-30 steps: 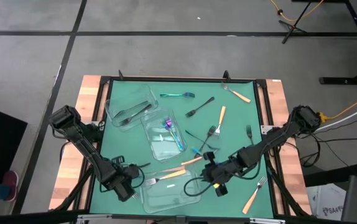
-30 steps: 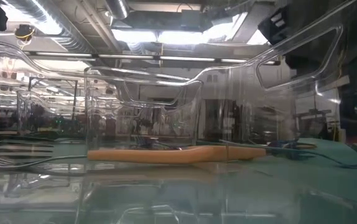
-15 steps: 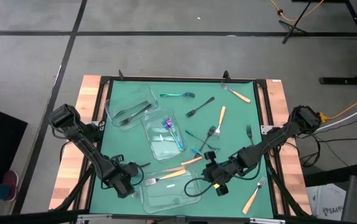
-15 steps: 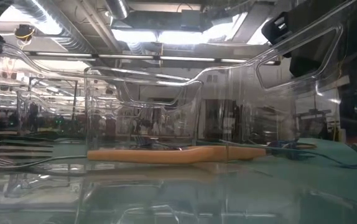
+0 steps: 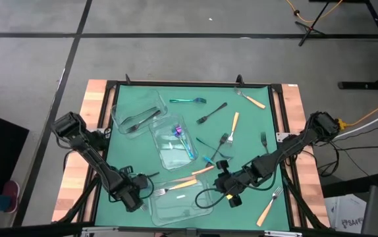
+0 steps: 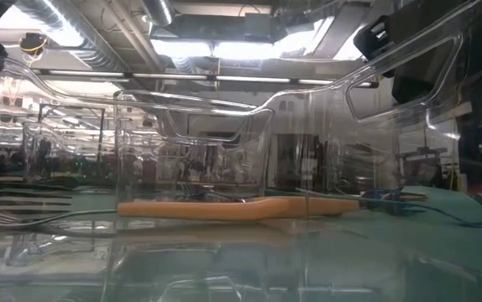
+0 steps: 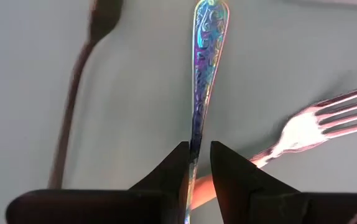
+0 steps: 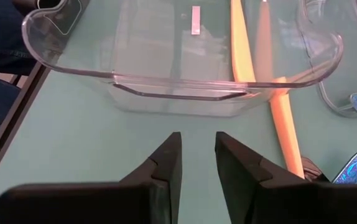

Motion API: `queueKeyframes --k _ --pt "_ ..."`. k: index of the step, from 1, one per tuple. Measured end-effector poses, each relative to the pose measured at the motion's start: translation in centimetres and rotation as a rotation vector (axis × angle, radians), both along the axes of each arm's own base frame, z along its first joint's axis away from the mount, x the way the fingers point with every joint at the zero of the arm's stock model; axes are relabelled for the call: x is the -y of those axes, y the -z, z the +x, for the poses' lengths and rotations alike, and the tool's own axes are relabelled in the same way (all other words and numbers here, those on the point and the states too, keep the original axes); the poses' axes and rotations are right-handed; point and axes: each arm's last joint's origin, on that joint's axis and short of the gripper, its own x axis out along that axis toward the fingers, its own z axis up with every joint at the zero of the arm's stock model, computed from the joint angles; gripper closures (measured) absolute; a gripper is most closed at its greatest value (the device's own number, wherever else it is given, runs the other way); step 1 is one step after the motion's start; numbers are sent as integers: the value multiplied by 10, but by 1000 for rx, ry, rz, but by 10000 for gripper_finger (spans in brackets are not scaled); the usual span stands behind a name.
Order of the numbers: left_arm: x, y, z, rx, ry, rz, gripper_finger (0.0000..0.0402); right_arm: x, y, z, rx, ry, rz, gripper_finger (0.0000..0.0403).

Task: Sort silverware by color (type)
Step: Put the blue fork into the center transparent bin

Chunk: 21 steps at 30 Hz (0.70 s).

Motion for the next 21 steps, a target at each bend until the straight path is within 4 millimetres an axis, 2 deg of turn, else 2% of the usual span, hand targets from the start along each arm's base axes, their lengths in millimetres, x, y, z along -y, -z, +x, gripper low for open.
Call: queueKeyframes --k 12,21 --pt "-1 -1 -1 -4 6 13 341 0 0 0 0 0 0 315" --pt "-7 9 -7 -33 8 33 341 0 0 0 0 0 1 315"
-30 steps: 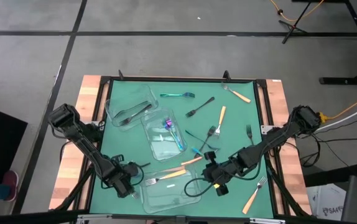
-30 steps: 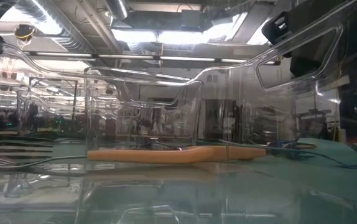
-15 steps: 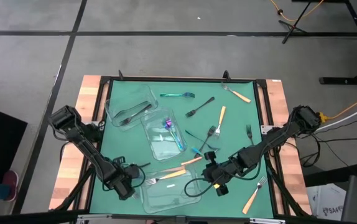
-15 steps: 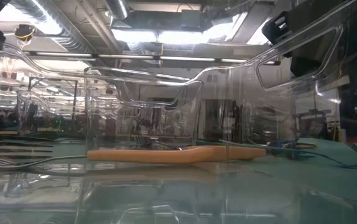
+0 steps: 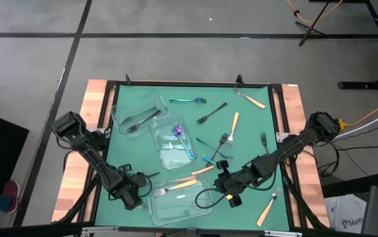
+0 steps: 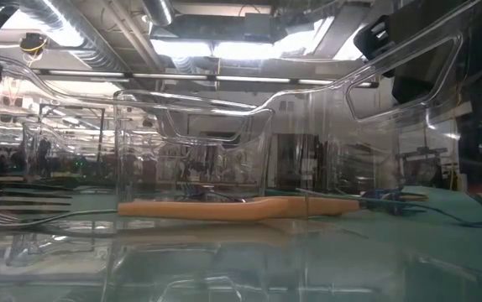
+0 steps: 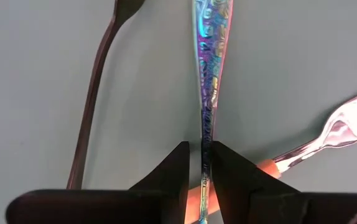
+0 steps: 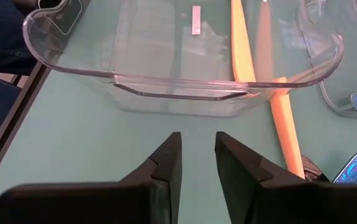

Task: Sort silverware by color (type)
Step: Put the blue fork into the center transparent bin

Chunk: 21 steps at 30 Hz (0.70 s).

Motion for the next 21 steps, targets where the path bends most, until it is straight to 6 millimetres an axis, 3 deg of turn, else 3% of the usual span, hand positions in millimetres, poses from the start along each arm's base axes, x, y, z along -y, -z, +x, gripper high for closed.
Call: queueKeyframes --k 11,21 --pt "0 0 0 0 -3 -1 393 1 -3 -1 7 -1 6 315" --pt "3 -15 2 -45 -5 19 396 11 -32 -17 34 -7 31 315"
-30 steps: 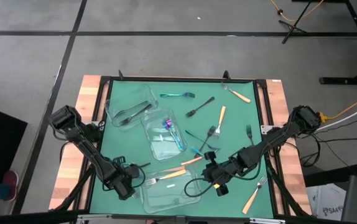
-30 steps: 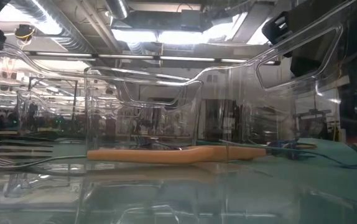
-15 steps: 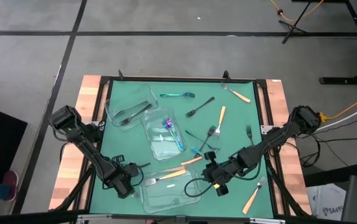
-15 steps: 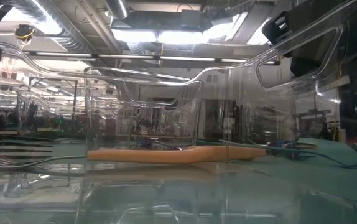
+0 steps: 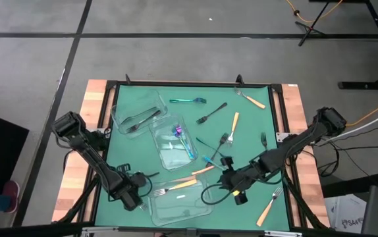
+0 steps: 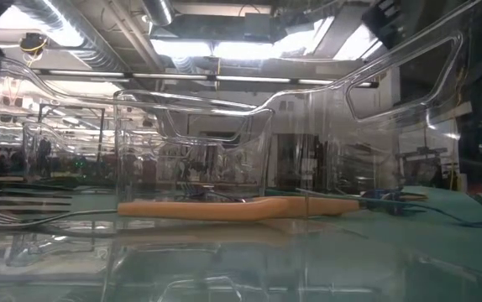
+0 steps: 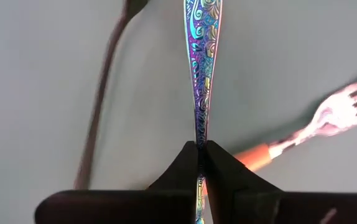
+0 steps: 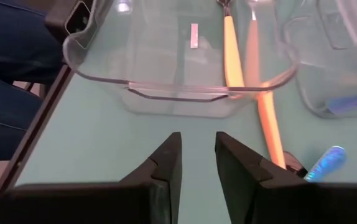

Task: Sort silverware by color (type)
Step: Put the blue fork into the center transparent bin

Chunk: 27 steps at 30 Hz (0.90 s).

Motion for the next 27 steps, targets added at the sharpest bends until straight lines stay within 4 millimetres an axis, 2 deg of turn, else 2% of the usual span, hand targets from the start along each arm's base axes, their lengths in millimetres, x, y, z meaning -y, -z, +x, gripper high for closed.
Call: queueKeyframes --k 7,15,19,22,27 --pt "7 -35 7 -33 47 26 396 9 -22 -14 30 0 20 315" --pt "-2 -98 18 -49 68 162 396 18 -40 -27 72 -2 45 315" --pt "-13 -133 28 22 124 254 396 19 -44 -29 100 -37 22 315" --pt "-25 -153 44 121 199 328 396 19 -44 -29 110 -64 -1 315" --pt "-54 -170 75 217 372 430 396 19 -45 -29 123 -98 -31 315"
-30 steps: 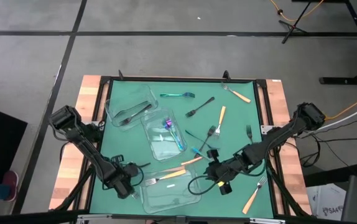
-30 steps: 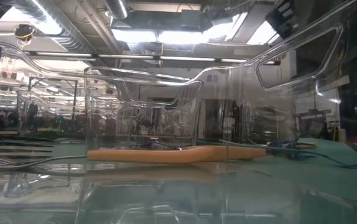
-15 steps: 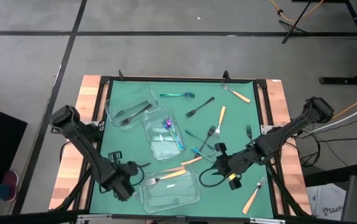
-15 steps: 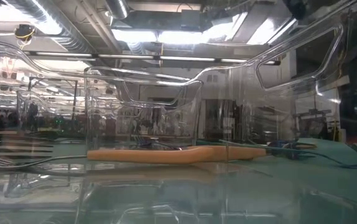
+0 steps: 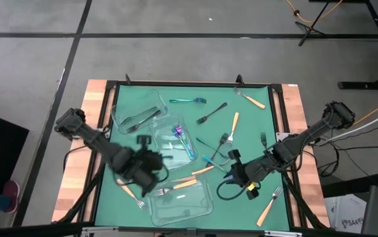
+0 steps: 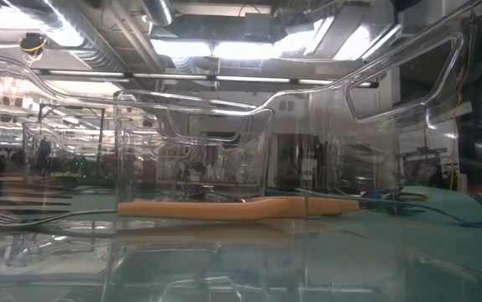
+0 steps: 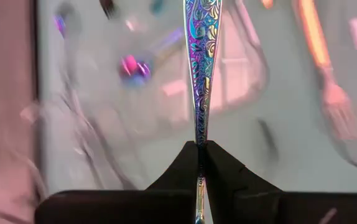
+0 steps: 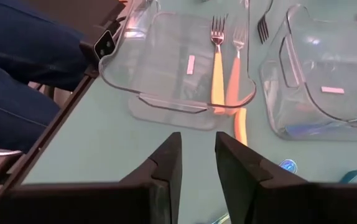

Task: Sort silverware by color (type)
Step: Put the blue fork into the center transparent bin

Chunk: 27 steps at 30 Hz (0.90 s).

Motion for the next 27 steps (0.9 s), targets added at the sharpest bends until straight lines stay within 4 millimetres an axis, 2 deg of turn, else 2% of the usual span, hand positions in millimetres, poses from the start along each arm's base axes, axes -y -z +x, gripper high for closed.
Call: queueKeyframes --k 6,10,15,21,27 --pt "-40 -2 35 -28 235 89 396 0 0 0 13 -31 -31 315" --pt "-71 -4 50 -63 348 154 396 2 0 1 13 -25 -30 315" --pt "-109 -3 60 -126 431 117 396 12 0 7 12 17 -31 315" --pt "-143 -2 67 -128 531 53 396 33 0 18 12 107 -31 315" --pt "-166 21 74 -96 627 7 396 52 0 26 11 181 -32 315"
